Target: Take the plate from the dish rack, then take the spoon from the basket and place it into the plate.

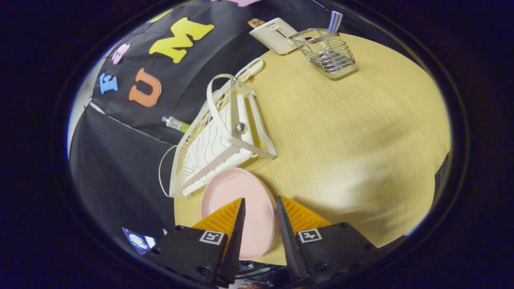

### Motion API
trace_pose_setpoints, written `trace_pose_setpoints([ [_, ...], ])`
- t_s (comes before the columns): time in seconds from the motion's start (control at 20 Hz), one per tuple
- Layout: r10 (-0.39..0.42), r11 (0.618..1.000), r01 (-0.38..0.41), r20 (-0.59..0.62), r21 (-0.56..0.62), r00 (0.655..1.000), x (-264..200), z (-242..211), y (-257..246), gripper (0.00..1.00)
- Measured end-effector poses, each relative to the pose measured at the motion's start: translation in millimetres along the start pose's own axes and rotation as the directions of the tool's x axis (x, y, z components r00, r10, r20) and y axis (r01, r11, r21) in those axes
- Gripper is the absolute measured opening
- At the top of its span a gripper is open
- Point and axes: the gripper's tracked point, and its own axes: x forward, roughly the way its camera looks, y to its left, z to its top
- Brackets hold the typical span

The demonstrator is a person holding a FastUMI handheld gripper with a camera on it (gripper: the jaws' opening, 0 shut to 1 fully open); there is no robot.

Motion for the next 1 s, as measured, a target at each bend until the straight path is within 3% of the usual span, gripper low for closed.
trace_pose_setpoints([
  [0.2,-0.018,0.996,0.027,0.097,-0.09,0.995,-21,15,-3,0.59],
  [0.3,-0.044,0.985,0.068,0.151,-0.16,0.988,-32,22,-8,0.73],
  [0.5,-0.059,0.949,0.15,0.313,-0.278,0.948,-70,45,-15,0.78],
  [0.65,-0.083,0.915,0.258,0.481,-0.311,0.873,-101,72,-29,0.8],
  [0.8,-0.079,0.861,0.375,0.638,-0.343,0.766,-132,99,-44,0.8],
  [0.9,-0.056,0.846,0.413,0.713,-0.339,0.699,-145,114,-51,0.8],
  [1.0,-0.057,0.842,0.438,0.754,-0.316,0.654,-150,131,-65,0.8],
])
